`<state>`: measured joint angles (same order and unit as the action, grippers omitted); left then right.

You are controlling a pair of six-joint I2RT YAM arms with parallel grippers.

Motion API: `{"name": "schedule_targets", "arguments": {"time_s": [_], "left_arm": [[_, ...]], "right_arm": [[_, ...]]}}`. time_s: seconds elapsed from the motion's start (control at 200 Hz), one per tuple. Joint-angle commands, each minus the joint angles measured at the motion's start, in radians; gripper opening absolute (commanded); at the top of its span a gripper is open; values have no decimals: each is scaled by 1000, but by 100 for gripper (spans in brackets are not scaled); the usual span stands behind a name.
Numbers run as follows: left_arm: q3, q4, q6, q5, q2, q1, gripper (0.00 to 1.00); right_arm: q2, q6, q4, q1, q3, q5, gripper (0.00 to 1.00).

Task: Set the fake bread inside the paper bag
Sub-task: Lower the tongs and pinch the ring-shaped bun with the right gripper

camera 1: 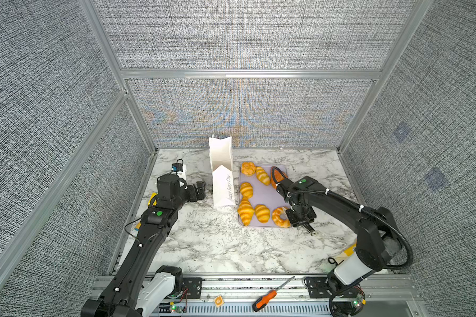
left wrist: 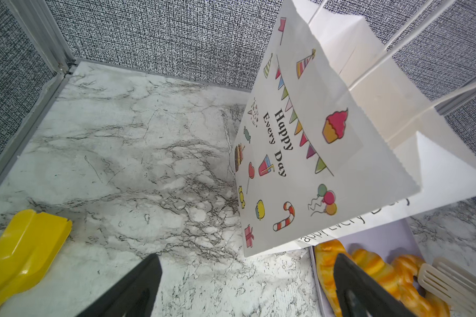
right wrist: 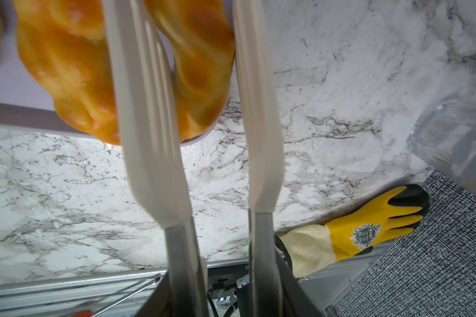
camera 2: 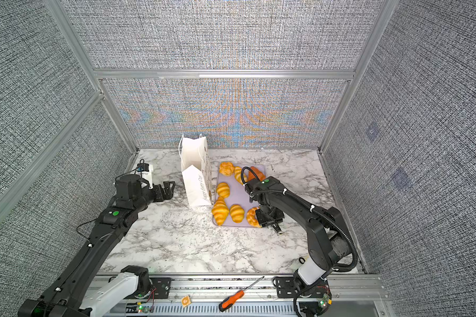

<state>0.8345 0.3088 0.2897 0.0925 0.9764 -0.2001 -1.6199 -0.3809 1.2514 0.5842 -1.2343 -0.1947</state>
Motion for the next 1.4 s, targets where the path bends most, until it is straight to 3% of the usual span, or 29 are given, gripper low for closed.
{"name": "schedule_targets", "arguments": {"time_s": [0.0,0.16,0.49,0.89,1.391], "left_arm": [[12,-15,-23,13,6,1,99],[6,-30,-26,18,4,1,99],[-4,-36,-27,21,-2,1,99],[-17,-34,-29,19,-15,2,99],[-20,-28,-38,13,-22,2,99]], "right_arm": [[-12,7,1,0,-24,-3,38],[-55,29,-7,-9,-63,-8,31],[-109,72,-47,-57,-161,-6,31],[-109,74,-64,-54,-145,-12,49],[-174,125,-60,-55,-160,-19,46]]}}
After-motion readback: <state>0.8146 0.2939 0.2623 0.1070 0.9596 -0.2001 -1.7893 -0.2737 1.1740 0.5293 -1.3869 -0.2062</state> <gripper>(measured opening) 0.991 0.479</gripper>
